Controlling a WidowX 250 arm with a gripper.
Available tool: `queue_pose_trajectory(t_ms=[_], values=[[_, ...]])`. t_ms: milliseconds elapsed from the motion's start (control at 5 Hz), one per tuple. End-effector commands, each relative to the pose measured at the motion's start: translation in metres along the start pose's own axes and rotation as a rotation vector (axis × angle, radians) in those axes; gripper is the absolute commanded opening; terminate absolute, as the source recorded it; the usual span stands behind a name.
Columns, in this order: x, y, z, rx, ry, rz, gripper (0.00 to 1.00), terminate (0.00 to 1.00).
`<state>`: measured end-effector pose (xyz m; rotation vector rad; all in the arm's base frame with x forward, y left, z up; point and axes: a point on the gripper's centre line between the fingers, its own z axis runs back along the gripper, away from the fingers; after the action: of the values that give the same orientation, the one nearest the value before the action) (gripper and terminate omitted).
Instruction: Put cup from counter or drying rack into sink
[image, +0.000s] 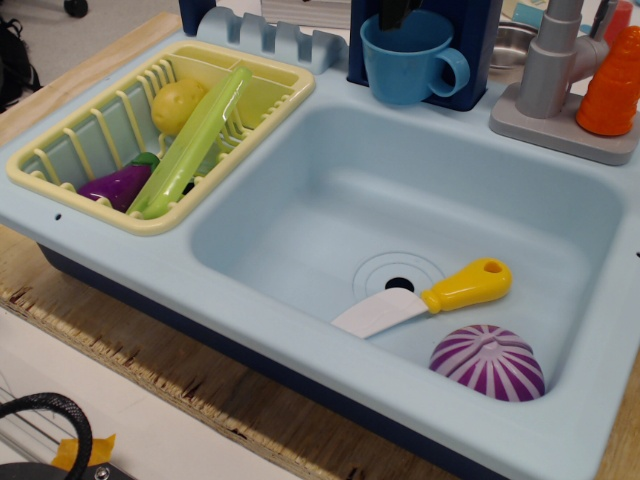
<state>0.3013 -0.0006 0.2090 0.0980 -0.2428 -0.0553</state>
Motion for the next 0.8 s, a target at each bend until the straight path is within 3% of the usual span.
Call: queue_pose_trajectory(t_ms=[0, 400, 600], values=[[0.0, 0.0, 0.0, 0.0, 0.0, 0.0, 1.0, 0.0], [0.023, -0.017, -0.006, -0.037, -0.232, -0.43, 1.0, 0.0], [0.028, -0.021, -0.012, -0.091, -0.287, -0.548, 1.0, 0.0]])
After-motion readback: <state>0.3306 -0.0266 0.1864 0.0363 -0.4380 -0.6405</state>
